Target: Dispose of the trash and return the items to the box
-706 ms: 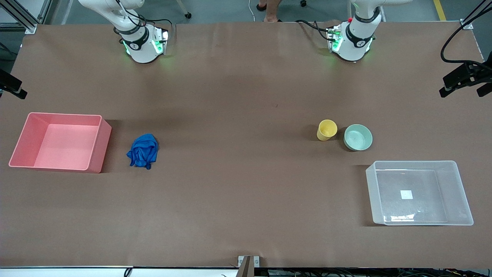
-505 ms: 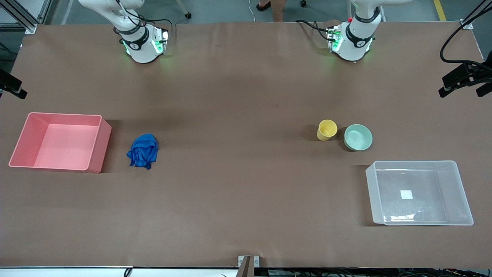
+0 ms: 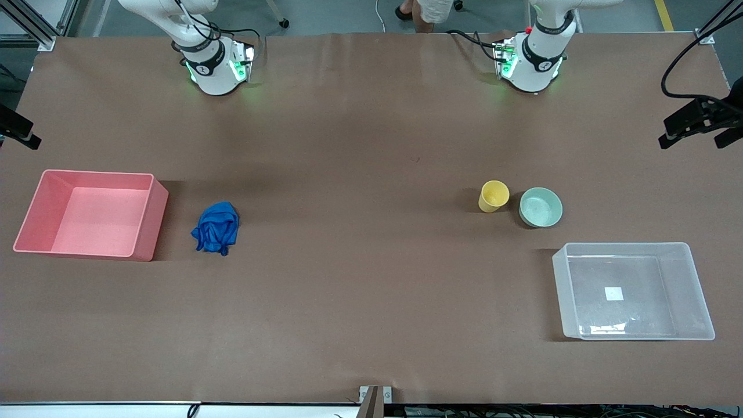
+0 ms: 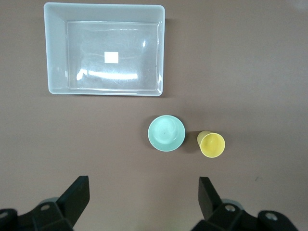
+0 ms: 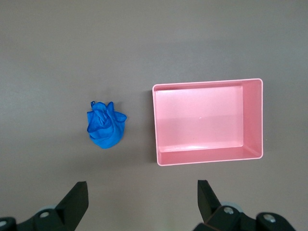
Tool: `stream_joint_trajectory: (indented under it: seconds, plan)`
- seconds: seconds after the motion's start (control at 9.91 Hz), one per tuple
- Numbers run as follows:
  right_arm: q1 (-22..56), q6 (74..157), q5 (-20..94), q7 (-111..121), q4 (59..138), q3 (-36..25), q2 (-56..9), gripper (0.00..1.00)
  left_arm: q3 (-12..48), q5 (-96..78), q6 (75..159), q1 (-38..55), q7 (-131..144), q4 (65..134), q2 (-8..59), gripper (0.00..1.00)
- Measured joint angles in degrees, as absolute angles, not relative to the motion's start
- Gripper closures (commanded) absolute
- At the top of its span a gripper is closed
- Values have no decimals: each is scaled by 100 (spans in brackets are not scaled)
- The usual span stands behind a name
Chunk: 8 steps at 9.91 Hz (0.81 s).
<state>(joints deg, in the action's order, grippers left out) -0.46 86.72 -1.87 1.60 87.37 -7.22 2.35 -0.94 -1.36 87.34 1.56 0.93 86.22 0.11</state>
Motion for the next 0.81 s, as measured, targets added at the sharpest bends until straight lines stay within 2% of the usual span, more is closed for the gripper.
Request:
stream_joint_trajectory:
  seconds: [0.2, 0.5, 0.81]
  plan:
    - [-44, 8663, -187, 160, 8737, -720, 235, 0, -85, -136, 9433, 204, 93, 9415, 4, 0]
    - [255, 8833, -180, 148, 8856, -705, 165, 0, -30, -135, 11103, 235, 93, 11068, 1, 0]
    - [1029, 10065, -180, -519, 9558, -661, -570, 0, -48, -133, 13097, 230, 65, 12732, 128, 0]
